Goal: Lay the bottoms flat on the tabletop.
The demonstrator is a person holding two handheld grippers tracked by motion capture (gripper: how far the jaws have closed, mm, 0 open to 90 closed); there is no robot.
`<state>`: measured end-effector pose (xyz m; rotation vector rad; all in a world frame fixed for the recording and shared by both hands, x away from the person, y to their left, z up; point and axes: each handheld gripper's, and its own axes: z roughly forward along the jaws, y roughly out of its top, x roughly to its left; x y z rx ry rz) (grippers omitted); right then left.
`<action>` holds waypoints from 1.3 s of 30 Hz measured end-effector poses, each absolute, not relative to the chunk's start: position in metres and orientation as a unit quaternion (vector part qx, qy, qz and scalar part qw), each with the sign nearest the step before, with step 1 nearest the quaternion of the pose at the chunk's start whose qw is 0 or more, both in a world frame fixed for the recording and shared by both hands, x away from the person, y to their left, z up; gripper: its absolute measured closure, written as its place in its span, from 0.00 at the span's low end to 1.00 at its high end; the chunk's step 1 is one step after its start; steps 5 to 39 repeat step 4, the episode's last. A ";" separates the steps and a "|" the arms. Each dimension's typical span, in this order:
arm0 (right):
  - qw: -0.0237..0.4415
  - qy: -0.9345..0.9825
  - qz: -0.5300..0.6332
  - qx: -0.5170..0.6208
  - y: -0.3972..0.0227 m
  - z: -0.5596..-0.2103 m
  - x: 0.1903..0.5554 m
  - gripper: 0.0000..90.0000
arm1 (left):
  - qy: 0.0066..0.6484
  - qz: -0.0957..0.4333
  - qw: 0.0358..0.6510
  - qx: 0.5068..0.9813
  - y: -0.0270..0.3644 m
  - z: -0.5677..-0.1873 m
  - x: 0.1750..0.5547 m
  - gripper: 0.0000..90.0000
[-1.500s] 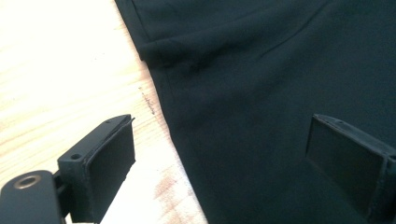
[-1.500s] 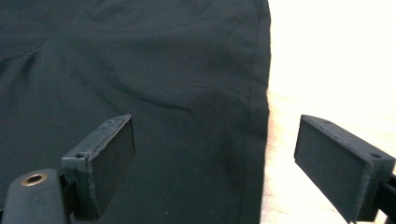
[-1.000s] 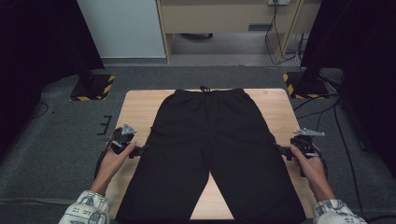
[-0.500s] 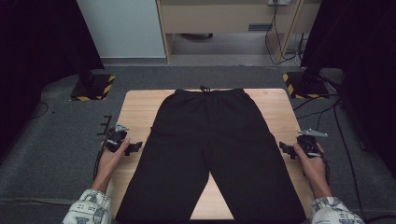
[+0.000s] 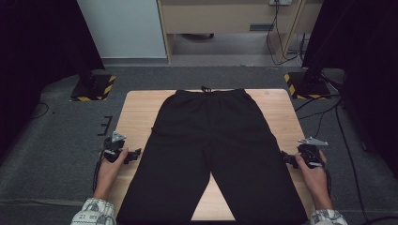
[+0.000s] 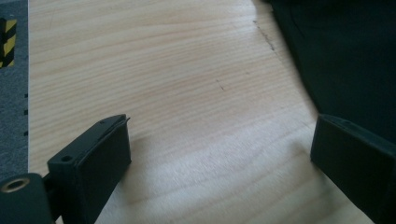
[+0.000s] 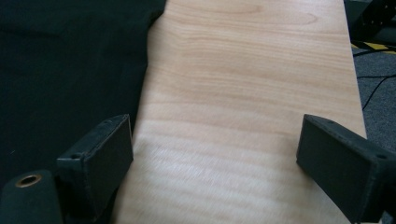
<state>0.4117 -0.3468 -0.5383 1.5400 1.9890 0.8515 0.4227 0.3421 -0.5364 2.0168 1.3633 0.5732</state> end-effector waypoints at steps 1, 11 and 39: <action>0.239 0.725 0.312 0.566 -0.345 -0.538 0.410 0.12 | 0.516 0.217 0.313 0.767 0.342 -0.536 0.421 0.04; 0.240 0.728 0.312 0.560 -0.345 -0.538 0.407 0.12 | 0.516 0.217 0.314 0.767 0.342 -0.536 0.420 0.04; 0.240 0.728 0.312 0.560 -0.345 -0.538 0.407 0.12 | 0.516 0.217 0.314 0.767 0.342 -0.536 0.420 0.04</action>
